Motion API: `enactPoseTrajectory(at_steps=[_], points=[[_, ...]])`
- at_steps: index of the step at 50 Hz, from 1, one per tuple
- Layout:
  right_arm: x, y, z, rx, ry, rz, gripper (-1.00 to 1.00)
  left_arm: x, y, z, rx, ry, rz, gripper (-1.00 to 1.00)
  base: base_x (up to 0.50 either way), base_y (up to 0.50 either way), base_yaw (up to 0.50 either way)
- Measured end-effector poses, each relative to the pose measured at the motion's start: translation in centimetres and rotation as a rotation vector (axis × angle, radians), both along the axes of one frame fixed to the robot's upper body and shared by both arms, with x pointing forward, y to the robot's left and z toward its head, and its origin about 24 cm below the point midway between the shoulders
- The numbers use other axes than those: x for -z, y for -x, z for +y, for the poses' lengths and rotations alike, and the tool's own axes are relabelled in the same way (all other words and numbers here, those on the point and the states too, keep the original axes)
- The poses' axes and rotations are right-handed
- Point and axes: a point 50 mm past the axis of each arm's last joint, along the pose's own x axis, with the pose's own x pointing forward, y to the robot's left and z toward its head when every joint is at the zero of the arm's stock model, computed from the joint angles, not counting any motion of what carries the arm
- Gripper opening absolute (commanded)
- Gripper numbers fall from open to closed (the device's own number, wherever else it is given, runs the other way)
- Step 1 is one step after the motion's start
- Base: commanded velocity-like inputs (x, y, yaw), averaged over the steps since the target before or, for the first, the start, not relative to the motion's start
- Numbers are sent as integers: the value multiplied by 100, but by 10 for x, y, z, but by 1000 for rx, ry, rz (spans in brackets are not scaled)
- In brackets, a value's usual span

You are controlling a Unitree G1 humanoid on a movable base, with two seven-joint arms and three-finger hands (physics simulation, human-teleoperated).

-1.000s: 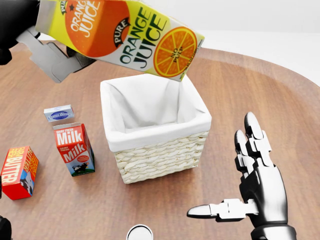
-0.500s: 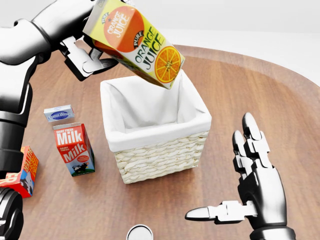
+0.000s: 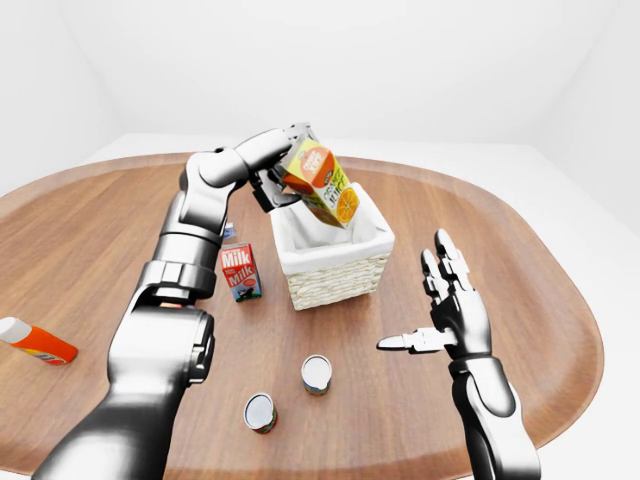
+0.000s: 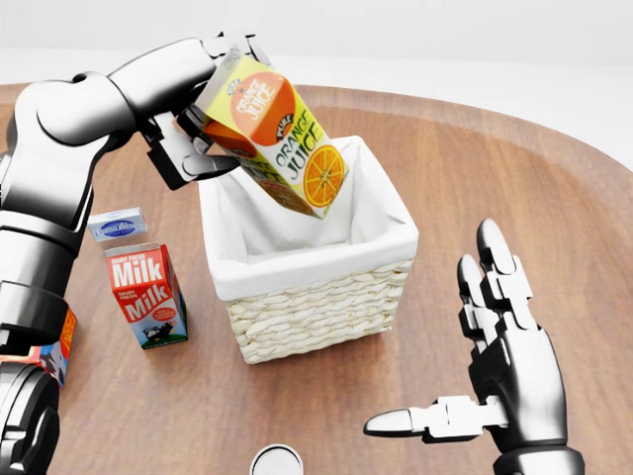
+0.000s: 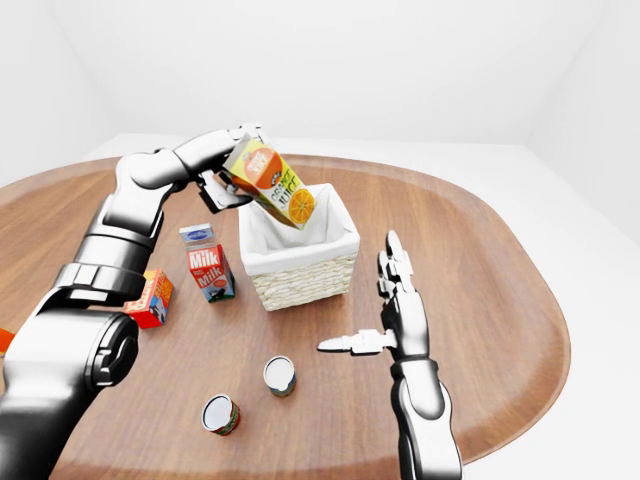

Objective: Pick up the orange juice, and put it in the basket.

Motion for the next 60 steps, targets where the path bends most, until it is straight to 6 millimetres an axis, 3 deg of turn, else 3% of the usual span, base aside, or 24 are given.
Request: enactPoseTrajectory(at_steps=[14,25,60], points=[[-1,1,1,-5,0,-3,100,0,-13,20,-243,-302,-93,-100,0,0,0],[2,1,2,-7,-1,4,100,1,-17,24,-333,-435,-176,-100,0,0,0],[6,3,2,-12,-2,11,100,13,-21,1,-315,-402,-186,-100,0,0,0]])
